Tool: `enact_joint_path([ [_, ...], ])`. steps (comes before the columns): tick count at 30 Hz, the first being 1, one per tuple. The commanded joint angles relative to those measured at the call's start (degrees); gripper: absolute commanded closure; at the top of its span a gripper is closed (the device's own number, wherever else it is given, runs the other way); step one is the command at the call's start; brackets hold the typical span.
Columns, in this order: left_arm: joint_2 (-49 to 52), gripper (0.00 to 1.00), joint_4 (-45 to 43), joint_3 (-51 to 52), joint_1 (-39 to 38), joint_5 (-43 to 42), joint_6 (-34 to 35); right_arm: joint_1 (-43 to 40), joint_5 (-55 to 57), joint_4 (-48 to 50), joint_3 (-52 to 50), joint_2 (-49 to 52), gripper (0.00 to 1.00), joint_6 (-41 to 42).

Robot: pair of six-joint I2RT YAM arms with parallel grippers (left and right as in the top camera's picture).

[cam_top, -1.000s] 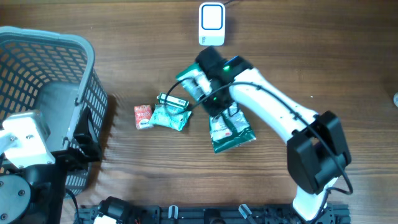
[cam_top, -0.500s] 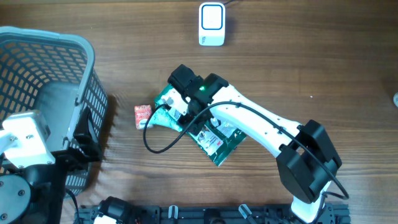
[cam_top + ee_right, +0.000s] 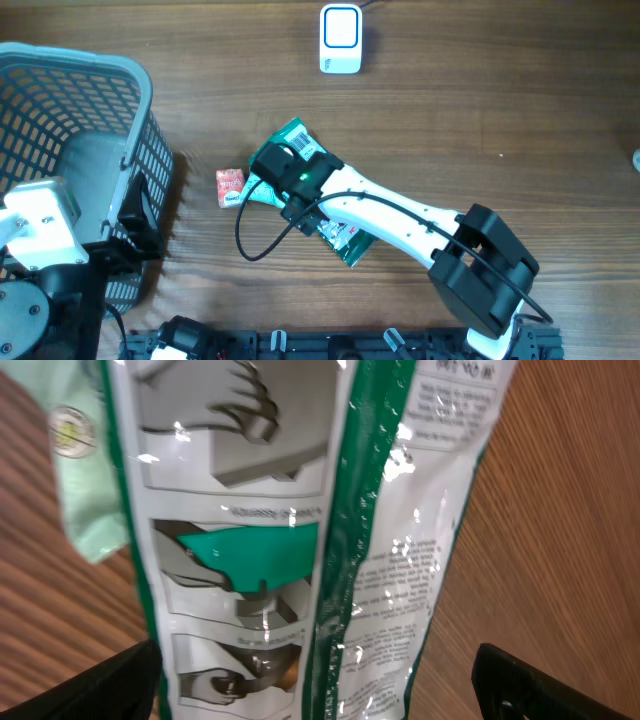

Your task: Scan the item barcode

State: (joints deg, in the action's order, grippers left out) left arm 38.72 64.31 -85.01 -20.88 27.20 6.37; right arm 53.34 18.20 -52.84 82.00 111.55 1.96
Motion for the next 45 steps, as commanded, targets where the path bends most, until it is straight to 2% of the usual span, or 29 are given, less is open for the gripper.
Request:
enact_joint_path([
  [1, -0.1, 0.00, -0.1, 0.0, 0.2, 0.3, 0.5, 2.6, 2.9, 1.0, -0.7, 3.0, 0.00, 2.9],
  [4, -0.1, 0.00, -0.1, 0.0, 0.2, 0.3, 0.5, 5.3, 5.8, 2.7, -0.6, 8.1, 0.00, 4.3],
  [12, -0.1, 0.00, -0.1, 0.0, 0.2, 0.3, 0.5, 4.6, 14.0, 5.5, -0.6, 13.9, 0.00, 5.2],
  [14, -0.1, 0.00, -0.1, 0.0, 0.2, 0.3, 0.5, 3.2, 16.5, 4.6, -0.6, 16.4, 0.00, 5.7],
  [18, -0.1, 0.00, -0.1, 0.0, 0.2, 0.3, 0.5, -2.2, 13.6, 2.8, -0.7, 20.6, 0.00, 5.9],
  [19, -0.1, 0.00, -0.1, 0.0, 0.2, 0.3, 0.5, -3.8, 11.8, 2.4, -0.7, 21.6, 0.07, 5.5],
  [20, -0.1, 0.00, -0.1, 0.0, 0.2, 0.3, 0.5, -5.4, 11.0, 2.3, -0.8, 22.3, 0.37, 5.5],
  [21, -0.1, 0.00, -0.1, 0.0, 0.2, 0.3, 0.5, -7.0, 9.9, 2.3, -0.8, 23.0, 0.73, 5.3],
  [22, -0.1, 0.00, -0.1, 0.0, 0.2, 0.3, 0.5, -7.8, 8.6, 2.3, -0.8, 23.1, 0.92, 4.3],
  [23, -0.1, 0.00, -0.1, 0.0, 0.2, 0.3, 0.5, -8.3, 6.5, 2.3, -0.7, 23.1, 0.95, 4.0],
  [25, -0.1, 0.00, -0.2, 0.0, 0.2, 0.3, 0.5, -8.4, 1.3, 1.7, -0.2, 22.7, 0.96, 4.0],
  [28, -0.1, 0.00, -0.2, 0.0, 0.2, 0.3, 0.5, -7.8, -12.2, -3.6, 3.6, 17.5, 0.95, 3.8],
  [31, -0.1, 0.00, -0.2, 0.0, 0.2, 0.3, 0.5, -7.8, -37.7, -3.2, 3.7, 8.1, 0.95, -4.9],
  [32, -0.1, 0.00, -0.1, 0.0, 0.2, 0.3, 0.5, -7.8, -42.0, -3.4, 3.7, 5.8, 0.95, -6.3],
  [36, -0.1, 0.00, -0.1, 0.0, 0.2, 0.3, 0.5, -7.8, -43.2, -3.8, 3.7, -4.9, 0.95, -6.3],
  [38, -0.1, 0.00, -0.1, 0.0, 0.2, 0.3, 0.5, -7.8, -34.4, -4.2, 3.7, -7.6, 0.96, -1.9],
  [39, -0.1, 0.00, -0.1, 0.0, 0.2, 0.3, 0.5, -7.9, -27.0, -5.2, 3.7, -7.7, 0.83, 4.3],
  [40, -0.1, 0.00, -0.1, 0.0, 0.2, 0.3, 0.5, -8.7, -20.7, -6.6, 3.1, -7.6, 0.05, 12.0],
  [41, -0.1, 0.00, -0.1, 0.0, 0.2, 0.3, 0.5, -10.5, -19.6, -7.7, 1.7, -7.5, 0.00, 16.9],
  [42, -0.1, 0.00, -0.1, 0.0, 0.2, 0.3, 0.5, -12.3, -21.0, -7.7, 0.1, -7.5, 0.00, 19.2],
  [45, -0.1, 0.00, -0.1, 0.0, 0.2, 0.3, 0.5, -15.2, -21.0, -0.4, -7.5, -7.5, 0.00, 19.6],
])
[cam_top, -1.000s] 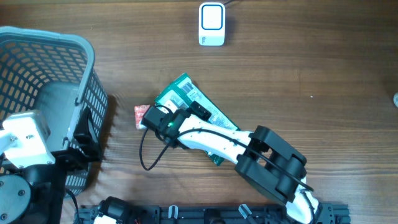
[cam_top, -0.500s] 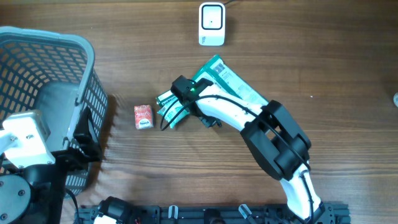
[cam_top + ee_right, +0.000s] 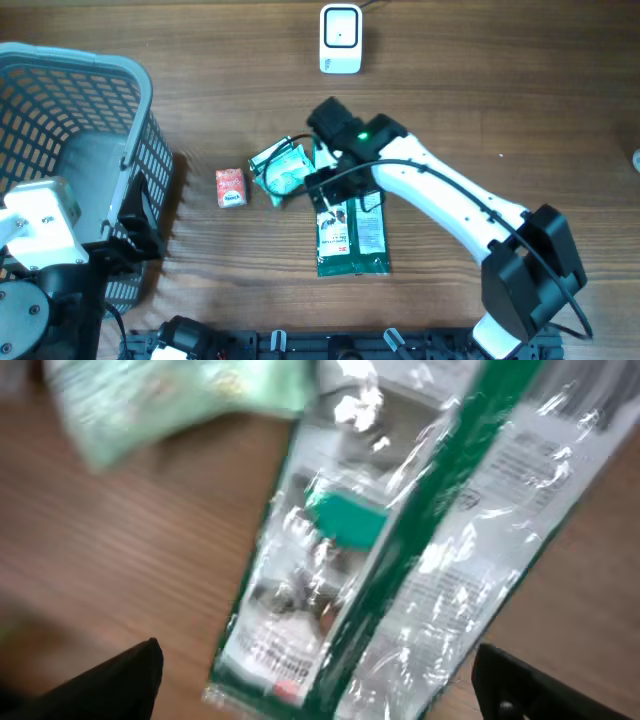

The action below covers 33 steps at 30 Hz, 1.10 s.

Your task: Scan the item barcode

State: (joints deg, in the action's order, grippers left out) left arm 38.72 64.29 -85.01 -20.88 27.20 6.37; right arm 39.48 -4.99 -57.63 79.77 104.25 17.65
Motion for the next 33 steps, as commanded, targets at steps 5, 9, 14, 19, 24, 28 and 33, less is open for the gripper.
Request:
enact_joint_path([
  [5, -0.1, 0.00, -0.1, 0.0, 0.2, 0.3, 0.5, -7.0, -2.0, 11.5, -12.0, -0.2, 0.00, 11.3],
  [9, -0.1, 0.00, -0.1, 0.0, 0.2, 0.3, 0.5, -10.5, -4.3, 11.8, -12.0, 3.3, 0.00, 10.8],
  [14, -0.1, 0.00, -0.1, 0.0, 0.2, 0.3, 0.5, -8.1, -11.8, 10.8, -12.0, 16.0, 0.00, 8.2],
  [19, -0.1, 0.00, -0.1, 0.0, 0.2, 0.3, 0.5, -7.8, -3.7, 10.0, -11.3, 27.4, 0.95, 10.8],
  [24, -0.1, 0.00, -0.1, 0.0, 0.2, 0.3, 0.5, -7.8, 1.4, 3.9, -5.5, 9.7, 0.95, 6.3],
  [28, -0.1, 0.00, -0.1, 0.0, 0.2, 0.3, 0.5, -7.8, 10.2, 6.1, -5.5, -6.3, 0.95, 2.4],
  [33, -0.1, 0.00, -0.1, 0.0, 0.2, 0.3, 0.5, -7.8, 37.3, 5.9, -5.5, -10.2, 0.96, 13.0],
])
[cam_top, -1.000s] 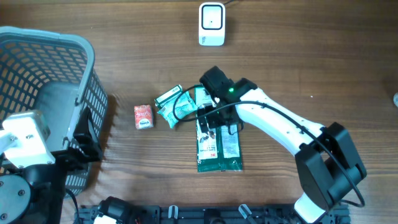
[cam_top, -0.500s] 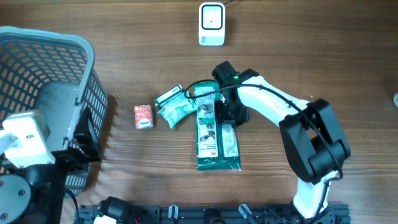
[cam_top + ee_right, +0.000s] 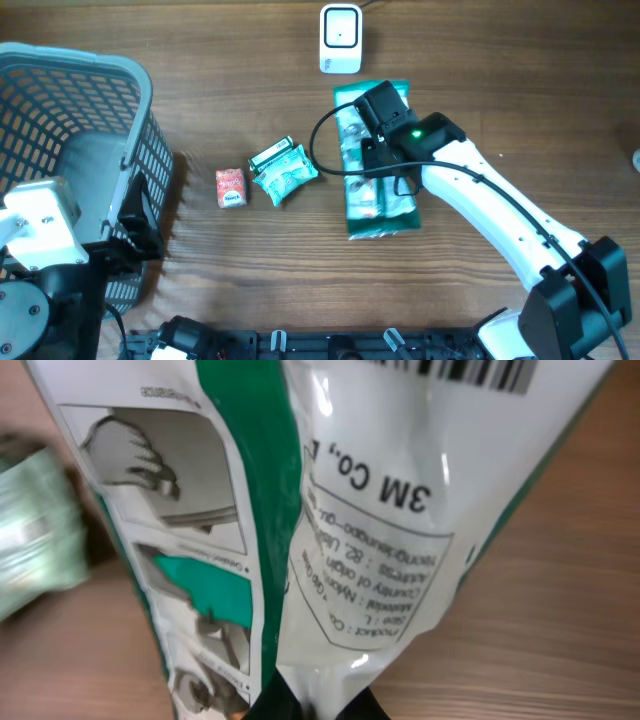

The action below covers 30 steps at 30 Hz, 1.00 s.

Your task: Scan the item barcode

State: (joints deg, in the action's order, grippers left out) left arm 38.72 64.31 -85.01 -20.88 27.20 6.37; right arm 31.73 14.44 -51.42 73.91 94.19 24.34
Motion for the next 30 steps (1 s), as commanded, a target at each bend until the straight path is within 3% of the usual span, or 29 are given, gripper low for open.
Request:
enact_joint_path([
  [1, -0.1, 0.00, -0.1, 0.0, 0.2, 0.3, 0.5, 0.0, 26.1, -0.5, 0.3, -0.1, 0.95, 11.0],
  [4, -0.1, 0.00, -0.1, 0.0, 0.2, 0.3, 0.5, 0.0, 48.6, 4.1, 0.3, 0.1, 0.96, 16.5],
  [5, -0.1, 0.00, -0.1, 0.0, 0.2, 0.3, 0.5, 0.0, 53.1, 8.2, 0.3, 0.1, 0.95, 15.3],
  [7, -0.1, 0.00, -0.1, 0.0, 0.2, 0.3, 0.5, -0.2, 56.3, 21.2, 0.3, 0.3, 0.95, 4.9],
  [9, -0.1, 0.00, -0.1, 0.0, 0.2, 0.3, 0.5, -1.0, 56.0, 37.5, 0.3, 1.9, 0.95, -12.0],
  [10, -0.1, 0.00, -0.1, 0.0, 0.2, 0.3, 0.5, -1.0, 56.0, 48.7, 0.3, 4.1, 0.96, -25.7],
  [13, -0.1, 0.00, -0.1, 0.0, 0.2, 0.3, 0.5, -0.7, 55.0, 68.7, 0.3, 11.3, 0.95, -52.0],
  [14, -0.1, 0.00, -0.1, 0.0, 0.2, 0.3, 0.5, -0.7, 54.0, 71.5, 0.3, 12.7, 0.95, -56.6],
  [17, -0.1, 0.00, -0.1, 0.0, 0.2, 0.3, 0.5, -0.9, 53.2, 83.5, 0.3, 21.1, 0.95, -86.6],
  [18, -0.1, 0.00, -0.1, 0.0, 0.2, 0.3, 0.5, -0.9, 55.2, 86.7, 0.3, 23.1, 0.96, -91.3],
  [21, -0.1, 0.00, -0.1, 0.0, 0.2, 0.3, 0.5, 0.5, 62.2, 88.9, 0.3, 23.3, 0.96, -84.1],
  [24, -0.1, 0.00, -0.1, 0.0, 0.2, 0.3, 0.5, 7.8, 65.5, 88.9, 0.3, 22.7, 0.96, -88.5],
  [30, -0.1, 0.00, -0.1, 0.0, 0.2, 0.3, 0.5, 24.4, 66.0, 89.5, 0.3, 22.6, 0.96, -88.9],
])
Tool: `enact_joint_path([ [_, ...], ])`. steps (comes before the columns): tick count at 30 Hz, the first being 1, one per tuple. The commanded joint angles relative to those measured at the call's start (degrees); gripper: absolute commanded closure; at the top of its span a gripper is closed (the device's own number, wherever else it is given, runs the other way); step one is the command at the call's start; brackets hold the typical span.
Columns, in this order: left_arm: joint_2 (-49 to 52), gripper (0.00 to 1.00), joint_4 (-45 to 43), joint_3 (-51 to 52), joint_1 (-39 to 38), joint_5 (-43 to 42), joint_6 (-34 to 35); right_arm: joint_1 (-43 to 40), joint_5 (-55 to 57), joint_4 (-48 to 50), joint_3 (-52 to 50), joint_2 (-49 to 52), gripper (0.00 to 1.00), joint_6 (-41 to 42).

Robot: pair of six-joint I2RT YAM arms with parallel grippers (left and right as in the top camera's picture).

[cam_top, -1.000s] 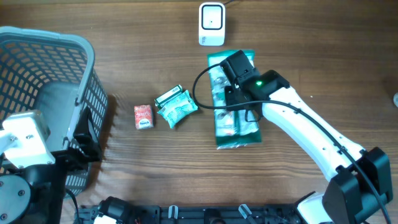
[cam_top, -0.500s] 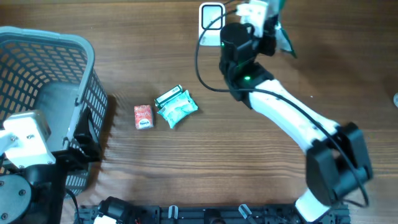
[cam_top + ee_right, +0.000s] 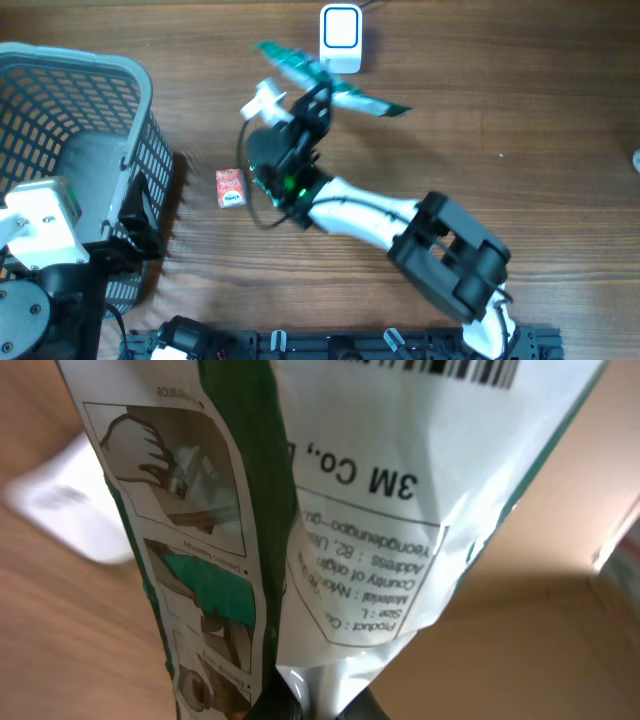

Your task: Scan the item barcode

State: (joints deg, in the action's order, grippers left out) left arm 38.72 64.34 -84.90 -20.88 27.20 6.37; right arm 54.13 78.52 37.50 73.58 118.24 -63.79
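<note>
My right gripper (image 3: pixel 310 705) is shut on the bottom seam of a green-and-white plastic packet (image 3: pixel 330 530). The packet's printed back faces the wrist camera, and a barcode (image 3: pixel 440 368) shows at its top edge. In the overhead view the packet (image 3: pixel 325 78) is held up off the table, seen nearly edge-on, just below the white scanner (image 3: pixel 340 40). The right gripper (image 3: pixel 312 105) is under it, and the arm stretches in from the lower right. The left arm (image 3: pixel 40 235) rests at the lower left, its jaws not discernible.
A grey mesh basket (image 3: pixel 120 90) fills the left side. A small red box (image 3: pixel 230 187) lies on the wooden table (image 3: pixel 520 120) beside the right arm's wrist. The scanner's cable runs off the far edge.
The packet was low over the table below and right of the scanner. It is now raised and tilted edge-on right in front of the scanner, and the right arm has swung left.
First my right gripper was open over the packet lying mid-table next to a pale green pouch. Then it hung open above the packet, which lay straighter. A second ago it was shut on the packet's seam near the scanner. Now the packet is up at the scanner.
</note>
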Motion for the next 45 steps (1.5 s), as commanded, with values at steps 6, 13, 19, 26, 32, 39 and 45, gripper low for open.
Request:
enact_joint_path([
  [6, -0.1, 0.00, -0.2, -0.1, 0.2, 0.3, 0.5, 5.8, 2.8, 24.9, 0.6, -8.3, 0.96, -20.7],
  [13, -0.1, 0.00, -0.2, -0.1, 0.2, 0.3, 0.5, 9.2, 8.5, 35.4, -1.0, -28.9, 0.96, -27.2],
  [19, -0.1, 0.00, -0.2, -0.1, 0.2, 0.3, 0.5, 9.1, -2.3, 4.4, -4.1, -27.7, 0.96, -11.0],
  [26, -0.1, 0.00, -0.2, -0.1, 0.2, 0.3, 0.5, 8.9, -28.7, -45.0, 4.0, -27.7, 0.96, 32.5],
  [32, -0.1, 0.00, -0.2, -0.1, 0.2, 0.3, 0.5, 1.8, -83.5, -72.0, 8.6, -27.7, 0.96, 72.1],
  [39, -0.1, 0.00, -0.2, -0.1, 0.2, 0.3, 0.5, -9.9, -93.2, -76.8, 6.6, -16.6, 0.93, 71.9],
  [45, -0.1, 0.00, -0.2, -0.1, 0.2, 0.3, 0.5, -9.7, -92.3, -78.4, 7.7, -10.3, 0.00, 64.7],
])
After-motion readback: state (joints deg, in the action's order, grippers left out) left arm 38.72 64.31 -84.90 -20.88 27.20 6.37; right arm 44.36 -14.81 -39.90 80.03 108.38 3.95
